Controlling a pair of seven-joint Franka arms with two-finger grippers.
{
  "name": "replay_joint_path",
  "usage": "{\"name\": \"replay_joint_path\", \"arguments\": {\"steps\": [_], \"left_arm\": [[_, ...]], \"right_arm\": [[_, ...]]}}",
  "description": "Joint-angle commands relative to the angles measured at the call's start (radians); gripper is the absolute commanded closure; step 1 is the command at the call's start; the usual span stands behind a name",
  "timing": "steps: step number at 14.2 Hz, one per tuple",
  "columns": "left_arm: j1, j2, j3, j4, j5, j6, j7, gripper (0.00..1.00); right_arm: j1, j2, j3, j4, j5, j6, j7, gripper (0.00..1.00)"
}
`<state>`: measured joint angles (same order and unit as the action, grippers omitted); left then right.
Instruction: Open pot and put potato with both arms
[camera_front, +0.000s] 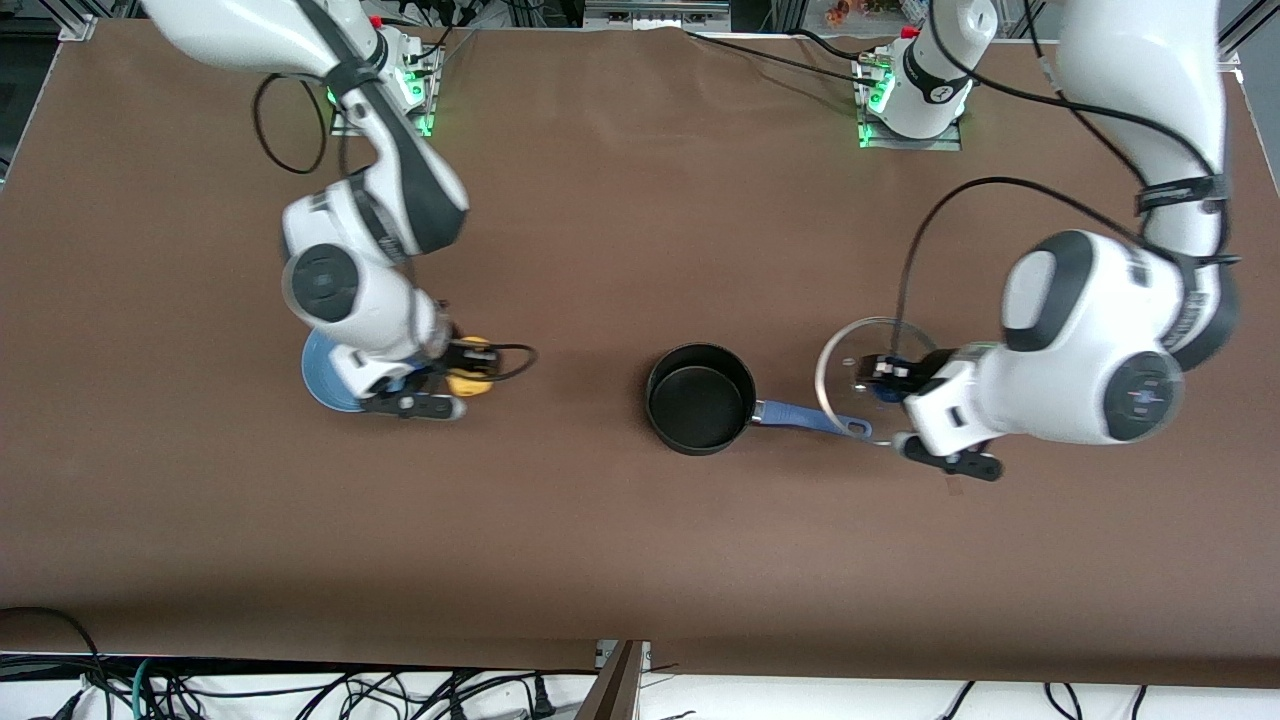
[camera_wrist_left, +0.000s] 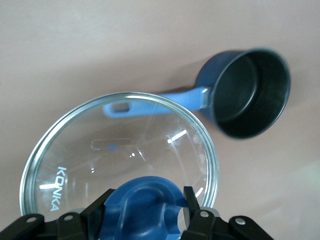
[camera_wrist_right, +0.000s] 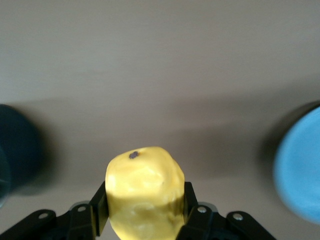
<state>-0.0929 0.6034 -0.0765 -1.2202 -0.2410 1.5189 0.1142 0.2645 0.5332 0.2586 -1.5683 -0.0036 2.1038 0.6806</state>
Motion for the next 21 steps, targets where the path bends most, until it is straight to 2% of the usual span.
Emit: {"name": "replay_joint_path", "arguments": {"steps": [1, 3, 4, 6, 7, 9, 10, 12, 17, 19, 21], "left_arm": [[0.065, -0.186, -0.006, -0.232, 0.005, 0.012, 0.179, 1.0], [0.093, -0.272, -0.006, -0.361, 0.047, 0.078, 0.27, 1.0], [0.11, -0.321, -0.008, -0.457, 0.058, 0.148, 0.301, 1.0], [0.113, -0.419, -0.006, -0.692, 0.081, 0.368, 0.404, 1.0], [0.117, -0.435, -0.006, -0.77, 0.083, 0.456, 0.421, 1.0], [0.134, -0.419, -0.006, -0.846, 0.084, 0.588, 0.474, 1.0], [0.154, -0.394, -0.006, -0.867, 0.084, 0.636, 0.511, 1.0], [0.229, -0.329, -0.008, -0.864, 0.083, 0.649, 0.565, 1.0], [0.32, -0.18, -0.005, -0.86, 0.084, 0.769, 0.729, 1.0], [0.341, -0.13, 0.001, -0.831, 0.084, 0.788, 0.777, 1.0], [0.374, -0.09, -0.002, -0.78, 0.084, 0.782, 0.83, 1.0]], "right_arm": [[0.093, 0.16, -0.001, 0.229, 0.004, -0.011, 0.218, 0.61], [0.142, 0.223, -0.001, 0.319, 0.004, 0.037, 0.322, 0.61], [0.156, 0.25, 0.001, 0.339, 0.004, 0.089, 0.364, 0.61], [0.189, 0.295, 0.002, 0.347, 0.004, 0.213, 0.449, 0.61], [0.203, 0.315, 0.004, 0.35, 0.004, 0.278, 0.491, 0.61], [0.226, 0.335, 0.004, 0.355, 0.005, 0.367, 0.554, 0.61], [0.238, 0.343, 0.004, 0.361, 0.005, 0.386, 0.565, 0.61], [0.269, 0.349, 0.004, 0.361, 0.005, 0.392, 0.571, 0.61], [0.311, 0.401, 0.002, 0.361, 0.004, 0.455, 0.577, 0.61], [0.32, 0.409, 0.002, 0.36, 0.004, 0.456, 0.576, 0.61], [0.318, 0.409, 0.002, 0.36, 0.004, 0.453, 0.573, 0.55]]}}
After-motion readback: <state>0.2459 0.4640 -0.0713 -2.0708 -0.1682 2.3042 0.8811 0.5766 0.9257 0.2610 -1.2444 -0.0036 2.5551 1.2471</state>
